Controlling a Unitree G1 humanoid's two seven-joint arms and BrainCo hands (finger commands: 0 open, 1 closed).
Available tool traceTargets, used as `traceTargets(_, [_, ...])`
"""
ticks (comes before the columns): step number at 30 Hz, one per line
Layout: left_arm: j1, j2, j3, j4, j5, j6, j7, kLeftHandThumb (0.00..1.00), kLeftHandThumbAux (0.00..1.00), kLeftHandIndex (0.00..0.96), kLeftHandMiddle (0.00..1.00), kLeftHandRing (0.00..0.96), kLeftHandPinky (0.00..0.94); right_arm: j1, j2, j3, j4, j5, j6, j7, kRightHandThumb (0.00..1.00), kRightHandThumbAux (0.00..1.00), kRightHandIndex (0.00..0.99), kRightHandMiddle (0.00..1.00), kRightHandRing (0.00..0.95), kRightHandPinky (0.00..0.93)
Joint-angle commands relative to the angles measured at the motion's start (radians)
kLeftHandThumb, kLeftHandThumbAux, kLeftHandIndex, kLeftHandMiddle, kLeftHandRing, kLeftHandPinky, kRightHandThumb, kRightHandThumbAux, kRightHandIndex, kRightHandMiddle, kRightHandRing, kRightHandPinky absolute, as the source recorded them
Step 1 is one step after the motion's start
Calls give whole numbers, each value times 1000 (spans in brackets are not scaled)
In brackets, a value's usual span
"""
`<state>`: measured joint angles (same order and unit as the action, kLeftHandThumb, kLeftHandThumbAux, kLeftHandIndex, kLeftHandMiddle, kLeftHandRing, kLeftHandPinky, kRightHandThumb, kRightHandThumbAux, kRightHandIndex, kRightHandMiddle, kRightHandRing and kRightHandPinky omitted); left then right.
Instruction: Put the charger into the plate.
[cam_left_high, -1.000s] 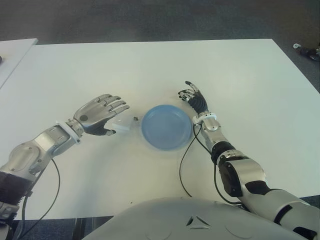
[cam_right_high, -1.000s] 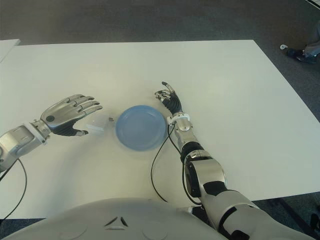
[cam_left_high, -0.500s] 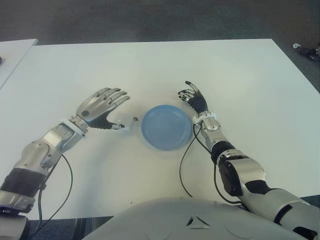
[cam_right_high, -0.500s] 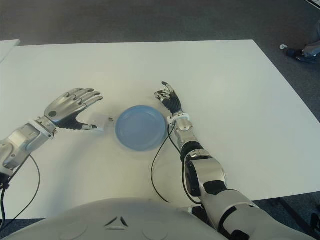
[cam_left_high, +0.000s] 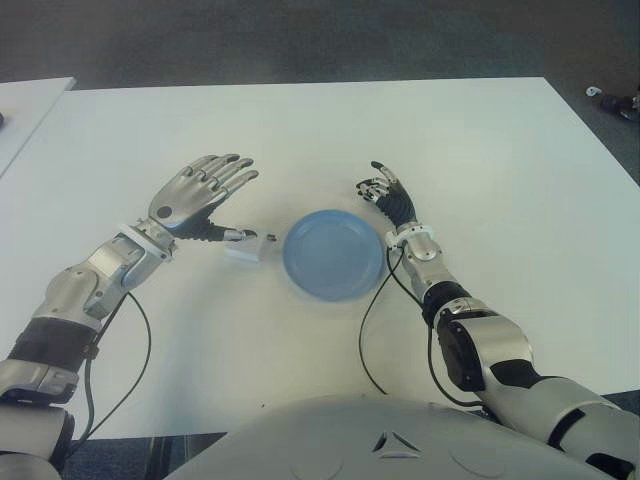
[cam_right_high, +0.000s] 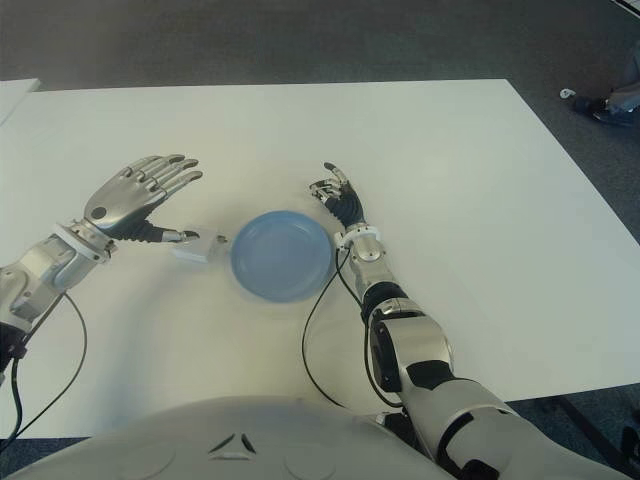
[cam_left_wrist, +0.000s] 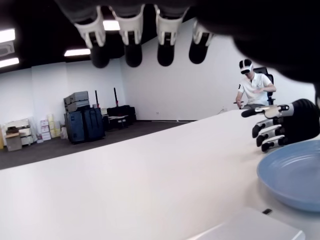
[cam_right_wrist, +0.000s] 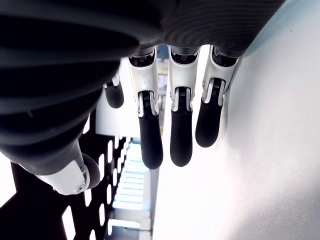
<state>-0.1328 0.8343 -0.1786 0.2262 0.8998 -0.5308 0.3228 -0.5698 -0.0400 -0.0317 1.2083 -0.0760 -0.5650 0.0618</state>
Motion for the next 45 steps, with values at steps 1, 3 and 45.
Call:
traceTargets(1, [-61,-31,-43,108,-34,-32,-37,251,182,0,0,0,17,63,2,-2,58,-1,77,12,0,653,81,420,398,305])
traceTargets(3, [-90,-32,-61,166,-54,-65,-56,256,178,0,0,0,21,64,1,-2,58,-2,75,13,0,653,78,418,397,305])
traceTargets(45, [-491,-38,-457,780,134,-303,-65,436,131,0,0,0,0,73,-13,-5,49,-9,67,12,0,651,99,422,405,314])
